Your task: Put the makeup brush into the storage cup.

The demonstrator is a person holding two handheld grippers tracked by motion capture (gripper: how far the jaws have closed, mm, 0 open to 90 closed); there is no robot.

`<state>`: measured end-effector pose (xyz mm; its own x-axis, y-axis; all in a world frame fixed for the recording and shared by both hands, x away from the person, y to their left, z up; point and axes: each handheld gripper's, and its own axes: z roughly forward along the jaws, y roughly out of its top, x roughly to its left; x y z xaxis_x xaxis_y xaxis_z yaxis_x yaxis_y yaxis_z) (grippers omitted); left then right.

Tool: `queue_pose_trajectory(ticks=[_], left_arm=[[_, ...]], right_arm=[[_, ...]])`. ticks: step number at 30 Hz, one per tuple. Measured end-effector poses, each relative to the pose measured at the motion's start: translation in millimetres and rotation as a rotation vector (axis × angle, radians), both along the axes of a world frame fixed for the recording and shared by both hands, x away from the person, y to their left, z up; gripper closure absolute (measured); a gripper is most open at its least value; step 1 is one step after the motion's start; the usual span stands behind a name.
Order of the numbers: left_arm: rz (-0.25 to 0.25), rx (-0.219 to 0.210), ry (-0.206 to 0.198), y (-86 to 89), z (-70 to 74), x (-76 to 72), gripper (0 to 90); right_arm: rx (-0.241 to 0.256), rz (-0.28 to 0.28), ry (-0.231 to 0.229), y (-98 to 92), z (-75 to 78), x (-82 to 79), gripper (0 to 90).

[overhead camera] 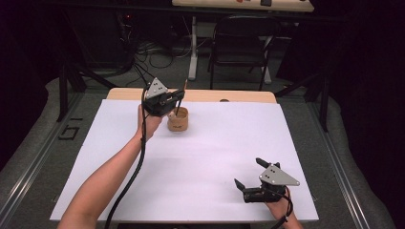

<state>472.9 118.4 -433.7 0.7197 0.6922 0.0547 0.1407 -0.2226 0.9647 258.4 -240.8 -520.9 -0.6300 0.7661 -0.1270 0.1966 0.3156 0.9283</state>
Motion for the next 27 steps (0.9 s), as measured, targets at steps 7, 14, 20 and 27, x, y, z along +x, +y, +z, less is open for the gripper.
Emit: queue_pose_trajectory(ticks=[7, 14, 20, 27], left_arm=[[0.008, -0.020, -0.004, -1.4, -1.4, 4.4, 83.2], [0.025, -0.053, -0.007, -1.8, -1.8, 10.7, 83.2], [0.030, -0.078, -0.008, -2.7, -3.7, 14.7, 83.2], [0.050, -0.083, -0.001, -3.6, -9.7, 19.7, 83.2]], right_arm=[[-0.001, 0.001, -0.001, 0.1, -0.1, 0.2, 0.0], [0.000, 0.000, -0.001, 0.1, -0.1, 0.1, 0.0], [0.000, -0.001, 0.000, 0.0, -0.1, 0.1, 0.0], [0.000, 0.000, -0.001, 0.2, -0.2, 0.1, 0.0]])
